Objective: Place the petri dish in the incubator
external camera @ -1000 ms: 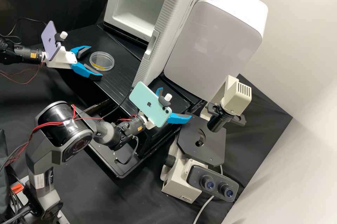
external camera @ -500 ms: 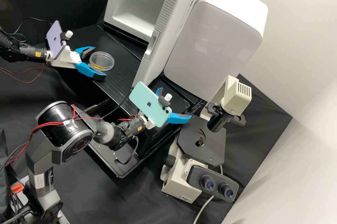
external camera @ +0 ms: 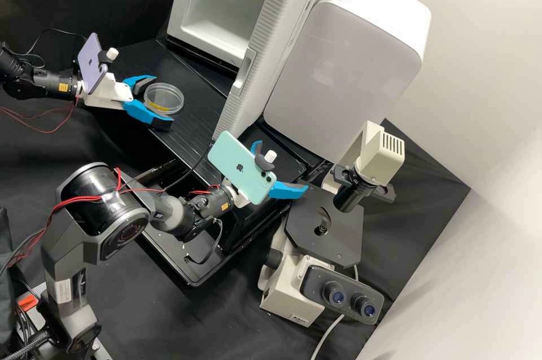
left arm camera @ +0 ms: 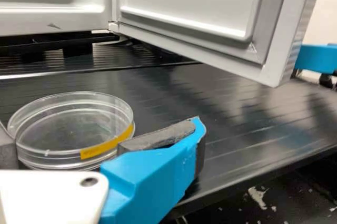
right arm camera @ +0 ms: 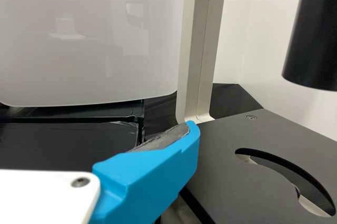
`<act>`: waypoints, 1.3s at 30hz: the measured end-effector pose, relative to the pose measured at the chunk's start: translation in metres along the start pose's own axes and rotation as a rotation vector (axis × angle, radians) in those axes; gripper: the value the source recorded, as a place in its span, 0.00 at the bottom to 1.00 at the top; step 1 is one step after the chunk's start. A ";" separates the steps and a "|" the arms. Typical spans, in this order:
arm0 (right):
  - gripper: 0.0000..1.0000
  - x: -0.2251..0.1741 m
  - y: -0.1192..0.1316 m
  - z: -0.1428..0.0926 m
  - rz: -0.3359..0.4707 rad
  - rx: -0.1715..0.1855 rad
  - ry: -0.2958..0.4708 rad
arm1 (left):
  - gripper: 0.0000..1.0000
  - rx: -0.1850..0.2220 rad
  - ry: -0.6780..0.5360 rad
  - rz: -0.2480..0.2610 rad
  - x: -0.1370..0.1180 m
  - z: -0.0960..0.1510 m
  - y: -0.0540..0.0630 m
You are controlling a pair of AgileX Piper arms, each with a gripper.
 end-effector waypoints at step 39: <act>1.00 0.000 0.000 0.000 0.000 0.000 0.000 | 0.00 0.069 0.048 0.019 -0.001 -0.005 -0.004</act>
